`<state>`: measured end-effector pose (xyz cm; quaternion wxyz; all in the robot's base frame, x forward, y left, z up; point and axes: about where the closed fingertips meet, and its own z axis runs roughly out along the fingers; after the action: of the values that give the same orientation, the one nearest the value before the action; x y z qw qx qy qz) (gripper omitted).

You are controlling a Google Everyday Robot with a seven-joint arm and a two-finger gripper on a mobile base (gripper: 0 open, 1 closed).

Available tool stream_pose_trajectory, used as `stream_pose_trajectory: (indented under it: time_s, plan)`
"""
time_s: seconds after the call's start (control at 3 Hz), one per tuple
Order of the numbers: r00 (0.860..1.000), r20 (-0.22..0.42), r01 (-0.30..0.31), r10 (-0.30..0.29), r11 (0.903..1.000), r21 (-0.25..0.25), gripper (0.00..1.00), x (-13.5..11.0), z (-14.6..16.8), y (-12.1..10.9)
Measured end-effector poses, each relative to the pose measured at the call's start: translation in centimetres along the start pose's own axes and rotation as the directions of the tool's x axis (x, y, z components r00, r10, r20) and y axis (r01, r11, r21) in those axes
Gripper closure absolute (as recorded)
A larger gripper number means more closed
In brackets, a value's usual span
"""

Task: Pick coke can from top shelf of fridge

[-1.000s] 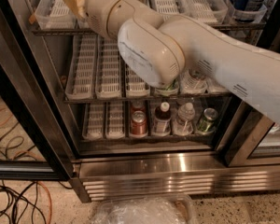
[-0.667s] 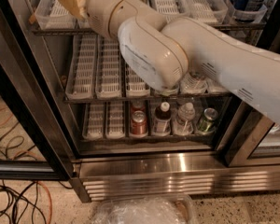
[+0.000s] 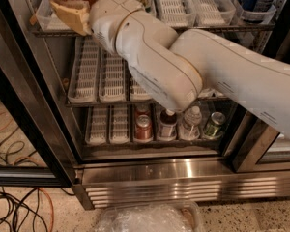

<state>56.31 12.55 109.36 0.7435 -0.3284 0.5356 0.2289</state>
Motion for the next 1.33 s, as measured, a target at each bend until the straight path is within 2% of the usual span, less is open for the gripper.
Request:
stream_pose_trajectory:
  time_s: [0.67, 1.33]
  plan:
    - [0.997, -0.073, 0.007, -0.009, 0.9993, -0.035, 1.00, 2.2, -2.8, 2.3]
    - [0.988, -0.152, 0.006, -0.015, 0.9982, -0.060, 1.00, 4.5, -5.7, 3.8]
